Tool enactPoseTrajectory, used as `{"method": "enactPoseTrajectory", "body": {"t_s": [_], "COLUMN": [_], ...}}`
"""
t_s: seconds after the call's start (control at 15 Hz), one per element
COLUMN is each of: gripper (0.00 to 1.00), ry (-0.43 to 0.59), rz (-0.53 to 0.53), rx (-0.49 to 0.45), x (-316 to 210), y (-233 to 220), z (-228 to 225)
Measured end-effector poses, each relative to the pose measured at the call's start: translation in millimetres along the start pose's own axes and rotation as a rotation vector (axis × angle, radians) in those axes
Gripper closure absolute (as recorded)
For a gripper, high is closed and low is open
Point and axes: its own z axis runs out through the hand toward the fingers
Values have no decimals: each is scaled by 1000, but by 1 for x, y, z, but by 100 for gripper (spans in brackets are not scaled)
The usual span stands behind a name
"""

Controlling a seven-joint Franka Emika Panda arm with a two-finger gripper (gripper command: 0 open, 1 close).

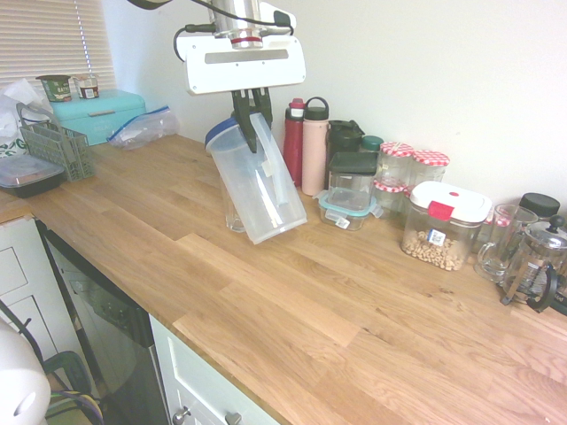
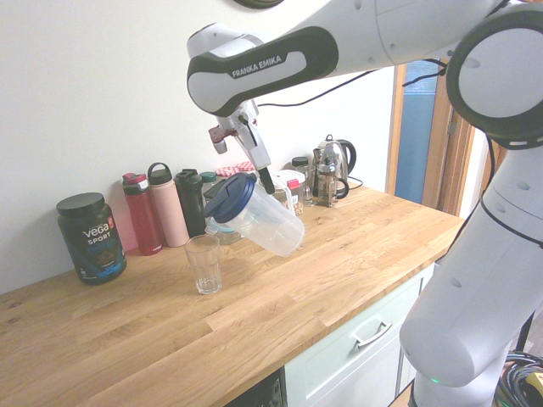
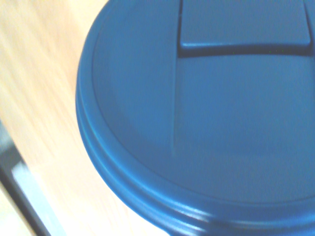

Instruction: Pour me some water

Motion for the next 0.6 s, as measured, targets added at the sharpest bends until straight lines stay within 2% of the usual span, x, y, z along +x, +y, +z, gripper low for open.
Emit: {"method": "enactPoseTrajectory", "body": {"t_s": [0.2,0.6], "gripper": [100,100], "ry": [-66,-87], "rz": [-70,-116], "rx": [-128,-198], "x": [28,67], "y": [-3,-9], "z": [10,17]}}
